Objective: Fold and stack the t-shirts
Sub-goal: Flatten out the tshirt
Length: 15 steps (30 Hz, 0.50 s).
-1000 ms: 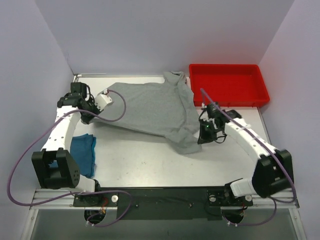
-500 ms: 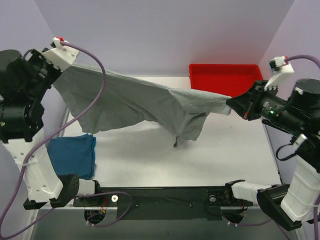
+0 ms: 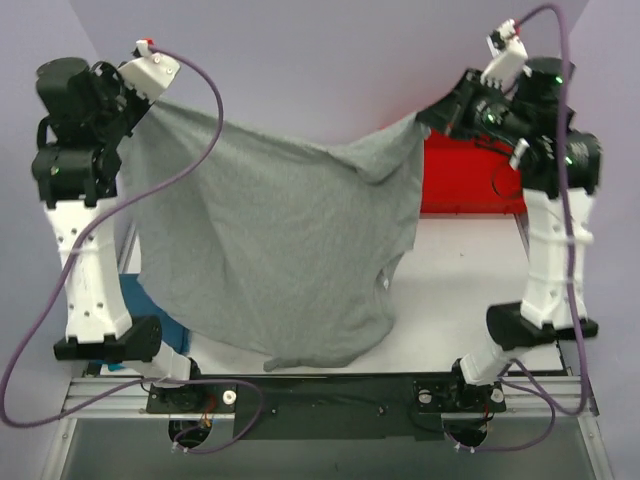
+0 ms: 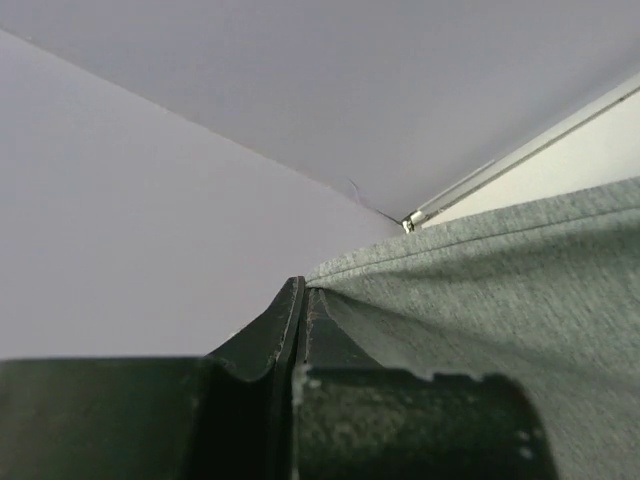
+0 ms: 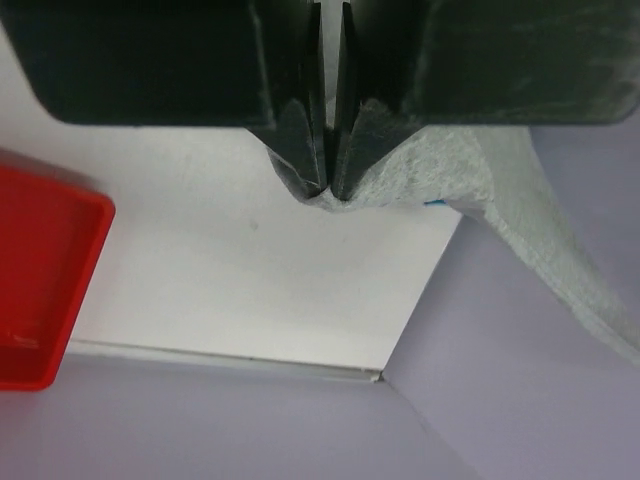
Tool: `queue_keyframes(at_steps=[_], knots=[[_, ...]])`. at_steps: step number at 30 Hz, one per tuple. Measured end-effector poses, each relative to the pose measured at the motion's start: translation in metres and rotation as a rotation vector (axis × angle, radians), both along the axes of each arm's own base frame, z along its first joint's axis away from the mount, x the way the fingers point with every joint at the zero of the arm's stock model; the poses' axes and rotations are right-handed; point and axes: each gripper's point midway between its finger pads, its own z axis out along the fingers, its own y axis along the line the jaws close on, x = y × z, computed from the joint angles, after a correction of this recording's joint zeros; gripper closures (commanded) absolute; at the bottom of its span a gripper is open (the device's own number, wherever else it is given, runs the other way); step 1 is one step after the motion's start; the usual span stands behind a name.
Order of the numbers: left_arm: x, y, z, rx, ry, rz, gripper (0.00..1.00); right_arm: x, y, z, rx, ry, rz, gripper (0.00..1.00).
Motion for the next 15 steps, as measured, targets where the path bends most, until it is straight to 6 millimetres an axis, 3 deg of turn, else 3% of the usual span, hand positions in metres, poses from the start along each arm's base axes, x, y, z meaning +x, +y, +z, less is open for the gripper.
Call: queue_keyframes(at_steps=[2, 4, 7, 9, 11, 15], knots=[[0.039, 0.003, -0.009, -0.002, -0.004, 0.015, 1.0, 0.058, 0.004, -0.003, 0.047, -0.014, -0.018, 1.0], [0.07, 0.008, -0.015, -0.003, -0.024, 0.039, 1.0, 0.102, 0.005, -0.009, 0.097, -0.027, -0.043, 1.0], [0.101, 0.013, -0.008, -0.002, -0.097, 0.059, 1.0, 0.152, 0.001, -0.005, 0.191, -0.071, -0.087, 1.0], [0.111, 0.014, 0.007, 0.0, -0.159, 0.063, 1.0, 0.17, -0.006, 0.015, 0.256, -0.138, -0.111, 1.0], [0.113, 0.013, 0.028, 0.008, -0.231, 0.061, 1.0, 0.176, -0.019, 0.048, 0.314, -0.242, -0.137, 1.0], [0.105, 0.012, 0.064, 0.041, -0.352, 0.052, 1.0, 0.157, -0.038, 0.1, 0.362, -0.396, -0.155, 1.0]])
